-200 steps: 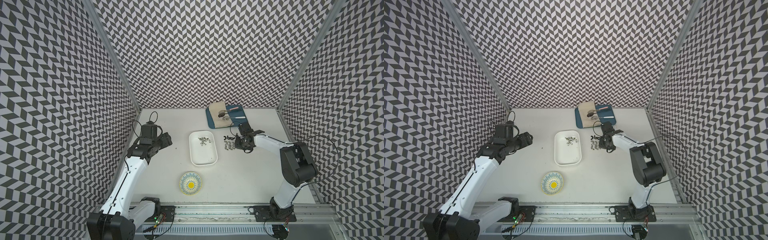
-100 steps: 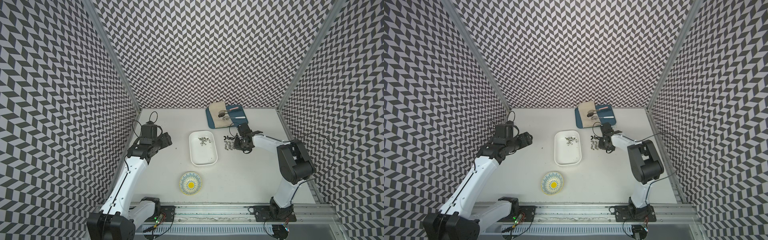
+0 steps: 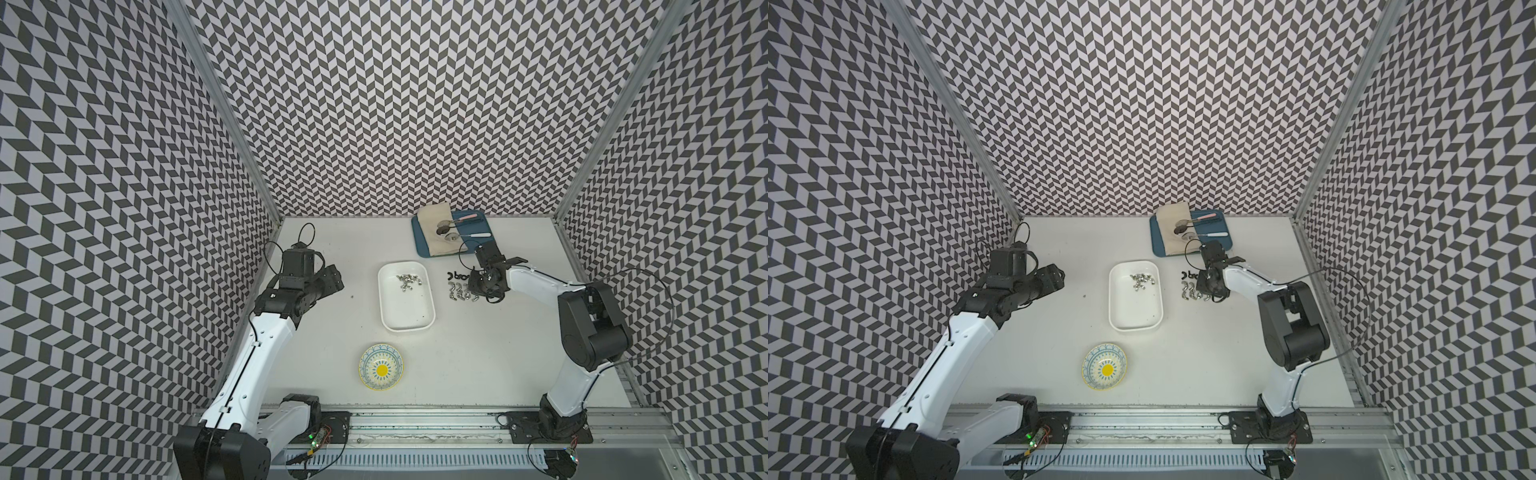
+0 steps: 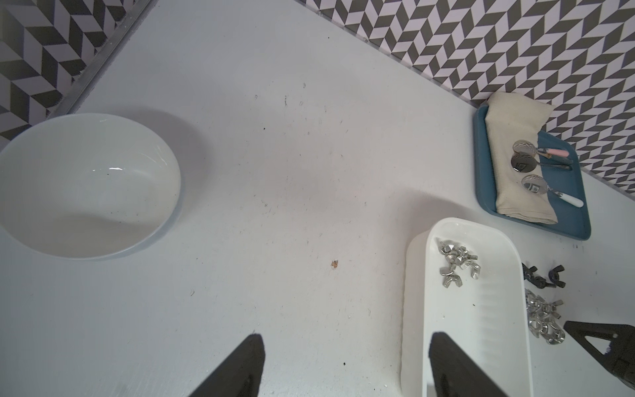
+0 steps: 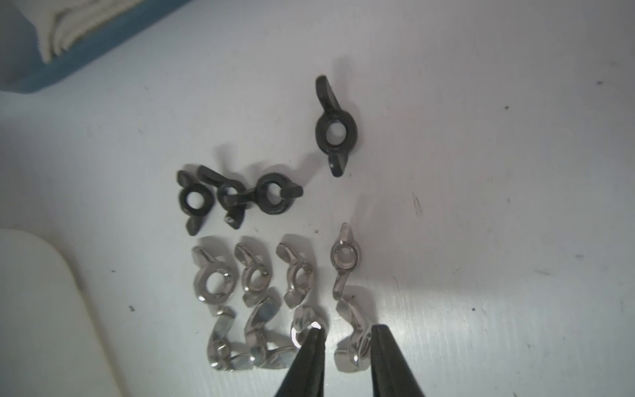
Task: Take out the wing nut from the storage box
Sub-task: Place the wing nut at the center of the board, then pick up the wing nut from the storage box.
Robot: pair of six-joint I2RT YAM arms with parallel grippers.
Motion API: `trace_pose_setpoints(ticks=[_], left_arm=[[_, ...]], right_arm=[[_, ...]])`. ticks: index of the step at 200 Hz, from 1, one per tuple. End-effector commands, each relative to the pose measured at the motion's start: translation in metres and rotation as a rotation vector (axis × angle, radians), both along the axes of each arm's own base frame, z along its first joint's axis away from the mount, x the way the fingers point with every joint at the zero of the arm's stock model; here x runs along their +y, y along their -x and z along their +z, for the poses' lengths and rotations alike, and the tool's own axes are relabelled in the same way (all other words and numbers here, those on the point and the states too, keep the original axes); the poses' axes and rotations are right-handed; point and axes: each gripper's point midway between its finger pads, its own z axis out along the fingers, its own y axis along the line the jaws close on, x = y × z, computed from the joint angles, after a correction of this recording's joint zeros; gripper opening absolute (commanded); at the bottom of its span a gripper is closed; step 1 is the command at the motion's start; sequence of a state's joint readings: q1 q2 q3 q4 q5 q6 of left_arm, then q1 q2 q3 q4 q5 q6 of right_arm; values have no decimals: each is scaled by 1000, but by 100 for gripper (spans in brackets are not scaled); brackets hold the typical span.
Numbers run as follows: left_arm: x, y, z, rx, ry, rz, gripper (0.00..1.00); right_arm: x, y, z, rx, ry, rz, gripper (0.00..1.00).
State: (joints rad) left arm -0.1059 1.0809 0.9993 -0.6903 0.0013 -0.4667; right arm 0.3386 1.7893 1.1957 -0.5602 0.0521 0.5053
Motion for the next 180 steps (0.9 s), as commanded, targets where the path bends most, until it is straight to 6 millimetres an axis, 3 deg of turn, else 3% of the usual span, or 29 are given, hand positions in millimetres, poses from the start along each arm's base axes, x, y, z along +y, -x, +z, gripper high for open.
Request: trace_pose_setpoints(ticks=[1,25,53,72,94,117,180], left_arm=[[3,-2,5,-18,0,17,79],[3,-2,4,-14,1,16,79],[2,-2,1,-8,4,13,79],[2,-1,1,-8,5,11,79],[2,-1,4,-12,8,12,79],[1,2,3,-8,6,8,79],[1,10,2,-3,15,5,79]], right_arm=[[22,-13,53,-123,-37,39,29],[62,-12,78,-169,-59,132,30],[128,-3,100,-220,-87,278,30],[172,4,100,-234,-91,378,30],[203,7,78,-199,-75,442,30],[216,-1,55,-178,-49,468,30],[225,-15,9,-129,10,498,30]])
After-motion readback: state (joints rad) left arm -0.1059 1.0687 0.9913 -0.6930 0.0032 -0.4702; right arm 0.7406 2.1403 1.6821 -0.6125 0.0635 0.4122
